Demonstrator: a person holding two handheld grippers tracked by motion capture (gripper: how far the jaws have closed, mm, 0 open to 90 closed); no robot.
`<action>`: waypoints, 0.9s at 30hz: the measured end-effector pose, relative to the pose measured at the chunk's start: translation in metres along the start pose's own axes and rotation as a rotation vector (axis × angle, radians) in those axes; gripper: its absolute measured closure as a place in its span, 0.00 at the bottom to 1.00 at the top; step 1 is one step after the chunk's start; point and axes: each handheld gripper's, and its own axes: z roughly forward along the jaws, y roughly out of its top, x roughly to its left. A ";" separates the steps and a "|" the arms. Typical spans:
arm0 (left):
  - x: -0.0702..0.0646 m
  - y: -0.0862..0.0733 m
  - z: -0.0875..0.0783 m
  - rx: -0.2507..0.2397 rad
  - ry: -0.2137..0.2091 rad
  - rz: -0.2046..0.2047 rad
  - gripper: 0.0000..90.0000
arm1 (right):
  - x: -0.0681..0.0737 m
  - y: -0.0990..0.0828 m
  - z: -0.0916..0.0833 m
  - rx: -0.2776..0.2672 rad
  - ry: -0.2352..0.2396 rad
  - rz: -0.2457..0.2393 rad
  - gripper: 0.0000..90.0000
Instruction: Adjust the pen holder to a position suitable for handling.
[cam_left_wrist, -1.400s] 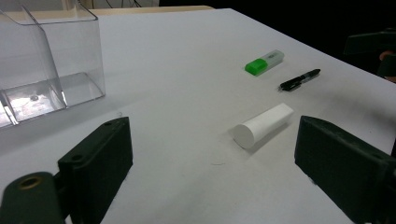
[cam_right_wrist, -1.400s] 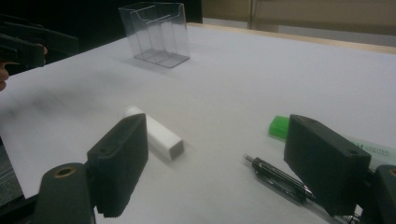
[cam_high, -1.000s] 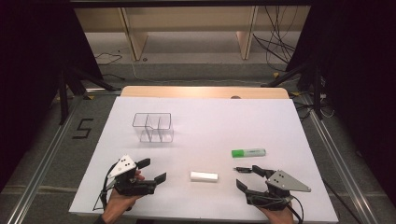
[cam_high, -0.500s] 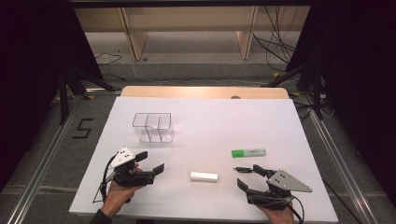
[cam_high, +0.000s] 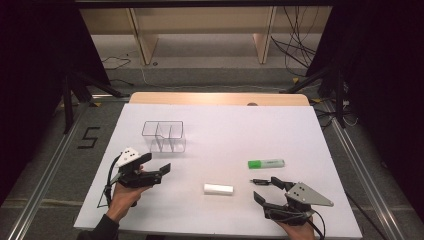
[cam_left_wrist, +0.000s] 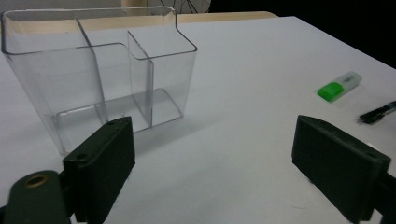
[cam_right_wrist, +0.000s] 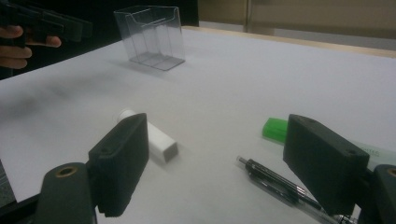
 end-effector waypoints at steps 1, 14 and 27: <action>0.002 0.001 0.001 0.001 0.007 -0.009 0.14 | 0.000 0.000 0.000 0.000 0.000 0.000 0.26; 0.025 0.009 0.003 0.007 0.086 -0.041 0.14 | -0.001 -0.001 0.000 0.001 0.001 0.005 0.26; 0.049 0.014 0.003 0.007 0.121 -0.082 0.15 | -0.001 -0.001 0.001 0.006 -0.001 0.001 0.26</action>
